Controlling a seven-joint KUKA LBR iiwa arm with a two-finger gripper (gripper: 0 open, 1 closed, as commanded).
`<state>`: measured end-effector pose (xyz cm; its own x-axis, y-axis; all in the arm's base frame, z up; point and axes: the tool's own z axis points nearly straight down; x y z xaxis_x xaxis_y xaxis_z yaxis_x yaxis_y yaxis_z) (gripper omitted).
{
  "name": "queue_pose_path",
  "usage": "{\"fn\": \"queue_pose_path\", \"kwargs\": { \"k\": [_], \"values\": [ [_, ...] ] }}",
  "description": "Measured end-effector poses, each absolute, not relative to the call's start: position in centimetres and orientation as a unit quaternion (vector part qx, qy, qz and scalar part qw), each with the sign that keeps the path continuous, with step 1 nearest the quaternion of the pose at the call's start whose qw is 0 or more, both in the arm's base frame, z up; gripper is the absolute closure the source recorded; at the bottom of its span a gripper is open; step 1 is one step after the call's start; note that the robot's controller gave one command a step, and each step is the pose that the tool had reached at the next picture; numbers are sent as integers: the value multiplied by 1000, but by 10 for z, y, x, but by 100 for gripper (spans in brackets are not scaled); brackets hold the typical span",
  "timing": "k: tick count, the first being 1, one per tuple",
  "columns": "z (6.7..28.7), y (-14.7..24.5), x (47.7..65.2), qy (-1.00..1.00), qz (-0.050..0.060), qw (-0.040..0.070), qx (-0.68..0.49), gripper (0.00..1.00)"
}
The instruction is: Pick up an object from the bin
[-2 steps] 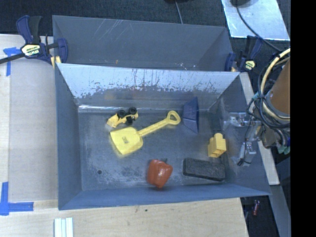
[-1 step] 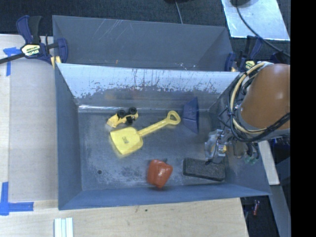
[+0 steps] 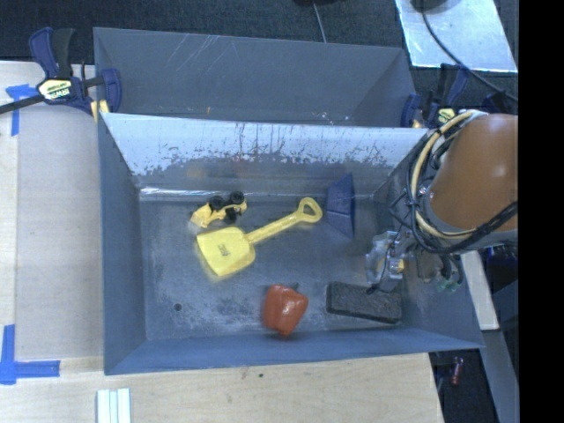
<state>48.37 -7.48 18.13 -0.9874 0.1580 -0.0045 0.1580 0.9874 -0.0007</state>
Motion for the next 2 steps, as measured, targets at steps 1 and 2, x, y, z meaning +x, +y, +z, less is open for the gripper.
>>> {"fn": "queue_pose_path", "kwargs": {
  "k": [1,2],
  "values": [
    [118,-25,530,997,0,3,75,100],
    [94,7,527,999,-2,6,43,100]
  ]
}}
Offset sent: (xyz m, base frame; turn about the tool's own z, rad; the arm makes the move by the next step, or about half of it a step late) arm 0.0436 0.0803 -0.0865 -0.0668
